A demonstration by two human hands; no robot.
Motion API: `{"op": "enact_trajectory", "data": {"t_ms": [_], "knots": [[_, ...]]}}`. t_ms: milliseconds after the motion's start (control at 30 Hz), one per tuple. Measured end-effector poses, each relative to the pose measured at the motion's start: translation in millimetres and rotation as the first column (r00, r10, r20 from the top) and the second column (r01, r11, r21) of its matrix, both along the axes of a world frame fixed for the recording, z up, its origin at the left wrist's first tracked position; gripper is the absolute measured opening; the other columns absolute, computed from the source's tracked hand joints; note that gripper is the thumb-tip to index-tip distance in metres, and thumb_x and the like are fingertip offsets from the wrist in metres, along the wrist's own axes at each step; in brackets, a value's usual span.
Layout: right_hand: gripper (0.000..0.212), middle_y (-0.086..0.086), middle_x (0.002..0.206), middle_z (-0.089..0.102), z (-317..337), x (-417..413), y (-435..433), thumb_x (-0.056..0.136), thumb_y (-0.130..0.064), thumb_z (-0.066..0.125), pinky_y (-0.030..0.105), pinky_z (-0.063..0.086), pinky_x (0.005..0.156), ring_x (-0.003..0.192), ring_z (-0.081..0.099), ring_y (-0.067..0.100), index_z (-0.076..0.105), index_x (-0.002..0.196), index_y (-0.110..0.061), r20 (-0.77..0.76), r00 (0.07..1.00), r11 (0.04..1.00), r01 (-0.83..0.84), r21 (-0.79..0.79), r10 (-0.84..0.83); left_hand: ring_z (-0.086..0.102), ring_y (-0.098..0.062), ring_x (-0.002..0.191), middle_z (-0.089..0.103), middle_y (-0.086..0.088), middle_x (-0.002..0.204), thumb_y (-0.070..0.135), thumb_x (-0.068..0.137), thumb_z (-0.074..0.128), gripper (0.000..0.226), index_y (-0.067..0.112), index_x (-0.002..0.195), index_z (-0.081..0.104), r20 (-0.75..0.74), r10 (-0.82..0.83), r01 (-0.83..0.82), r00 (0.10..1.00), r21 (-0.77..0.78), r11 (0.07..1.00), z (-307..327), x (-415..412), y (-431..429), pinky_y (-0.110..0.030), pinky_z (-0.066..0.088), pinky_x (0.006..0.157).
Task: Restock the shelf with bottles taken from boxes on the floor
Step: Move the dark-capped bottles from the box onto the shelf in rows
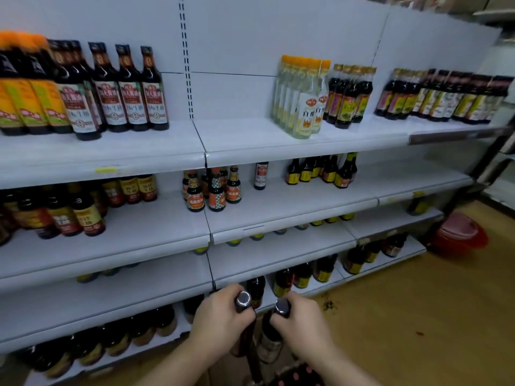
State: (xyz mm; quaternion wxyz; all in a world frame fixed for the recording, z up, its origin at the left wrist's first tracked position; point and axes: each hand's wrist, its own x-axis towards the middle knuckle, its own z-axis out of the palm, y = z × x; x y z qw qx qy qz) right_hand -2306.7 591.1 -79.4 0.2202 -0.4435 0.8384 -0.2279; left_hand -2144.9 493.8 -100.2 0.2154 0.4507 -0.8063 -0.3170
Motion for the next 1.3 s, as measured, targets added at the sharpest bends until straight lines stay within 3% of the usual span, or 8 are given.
{"op": "enact_trajectory", "data": {"t_ms": [133, 367, 567, 733, 867, 1000, 1167, 1300], "knots": [[0.021, -0.005, 0.085, 0.066, 32.6, -1.4, -0.4, 0.080, -0.040, 0.069, 0.039, 0.055, 0.070, 0.080, 0.064, 0.017, 0.059, 0.088, -0.023, -0.055, 0.998, 0.993, -0.019, -0.114, 0.013, 0.058, -0.016, 0.074, 0.057, 0.006, 0.071, 0.049, 0.073, 0.065, 0.023, 0.033, 0.075, 0.048, 0.001, 0.011, -0.011, 1.000, -0.060, 0.998, 37.3, 0.3, -1.2, -0.034, 0.037, 0.058], [0.026, -0.001, 0.072, 0.060, 103.8, -0.6, 0.8, 0.081, -0.037, 0.070, 0.037, 0.043, 0.053, 0.063, 0.057, 0.019, 0.057, 0.080, -0.015, -0.079, 0.997, 0.967, -0.044, -0.250, 0.025, 0.058, -0.010, 0.070, 0.060, 0.008, 0.070, 0.045, 0.069, 0.066, 0.019, 0.030, 0.074, 0.054, -0.082, 0.006, -0.016, 0.997, -0.115, 0.993, 105.9, 1.1, -4.4, -0.034, 0.047, 0.059], [0.027, 0.006, 0.071, 0.064, 160.1, -4.2, 3.8, 0.080, -0.037, 0.069, 0.035, 0.040, 0.055, 0.064, 0.059, 0.021, 0.062, 0.079, -0.011, -0.101, 0.992, 0.931, -0.107, -0.350, 0.076, 0.062, -0.013, 0.071, 0.064, 0.006, 0.070, 0.048, 0.066, 0.067, 0.023, 0.030, 0.077, 0.059, -0.144, 0.011, -0.031, 0.990, -0.138, 0.990, 158.0, 3.3, -6.4, -0.038, 0.053, 0.066], [0.030, 0.009, 0.074, 0.066, 197.3, -8.4, -2.5, 0.073, -0.039, 0.069, 0.034, 0.039, 0.055, 0.061, 0.056, 0.016, 0.061, 0.079, -0.011, -0.094, 0.990, 0.911, -0.130, -0.391, 0.100, 0.052, -0.005, 0.056, 0.058, 0.011, 0.060, 0.046, 0.060, 0.063, 0.027, 0.023, 0.073, 0.061, -0.255, -0.017, -0.026, 0.967, -0.166, 0.986, 201.3, 9.2, -7.4, -0.038, 0.050, 0.058], [0.030, 0.001, 0.066, 0.058, 229.3, -6.3, -11.0, 0.072, -0.038, 0.071, 0.032, 0.039, 0.054, 0.058, 0.052, 0.013, 0.057, 0.074, -0.011, -0.115, 0.983, 0.895, -0.176, -0.411, 0.141, 0.048, -0.001, 0.053, 0.057, 0.013, 0.059, 0.039, 0.066, 0.068, 0.018, 0.023, 0.071, 0.060, -0.228, -0.021, -0.035, 0.973, -0.240, 0.970, 234.1, 20.0, -10.0, -0.021, 0.035, 0.052], [0.031, -0.002, 0.058, 0.051, 257.4, 4.7, -18.3, 0.077, -0.035, 0.072, 0.030, 0.034, 0.051, 0.051, 0.046, 0.010, 0.050, 0.063, -0.018, -0.184, 0.961, 0.869, -0.266, -0.417, 0.205, 0.043, -0.004, 0.051, 0.051, 0.011, 0.054, 0.048, 0.056, 0.064, 0.034, 0.018, 0.072, 0.061, -0.253, -0.004, -0.054, 0.967, -0.220, 0.974, 263.6, 34.7, -9.8, -0.027, 0.034, 0.054], [0.036, -0.001, 0.061, 0.050, 280.6, 23.0, -33.9, 0.075, -0.038, 0.069, 0.032, 0.033, 0.054, 0.055, 0.045, 0.016, 0.057, 0.074, -0.004, -0.196, 0.943, 0.845, -0.329, -0.421, 0.270, 0.046, -0.002, 0.049, 0.055, 0.010, 0.054, 0.029, 0.073, 0.074, 0.016, 0.016, 0.074, 0.065, -0.237, 0.022, -0.084, 0.971, -0.255, 0.963, 290.0, 57.0, -16.3, -0.025, 0.038, 0.053], [0.028, 0.000, 0.063, 0.056, 299.2, 48.0, -48.2, 0.080, -0.034, 0.072, 0.030, 0.038, 0.054, 0.058, 0.052, 0.017, 0.060, 0.073, -0.009, -0.215, 0.927, 0.826, -0.371, -0.424, 0.306, 0.051, -0.008, 0.052, 0.056, 0.009, 0.055, 0.030, 0.074, 0.074, 0.016, 0.020, 0.070, 0.063, -0.238, 0.052, -0.113, 0.970, -0.251, 0.961, 303.7, 79.9, -26.0, -0.026, 0.041, 0.054]]}}
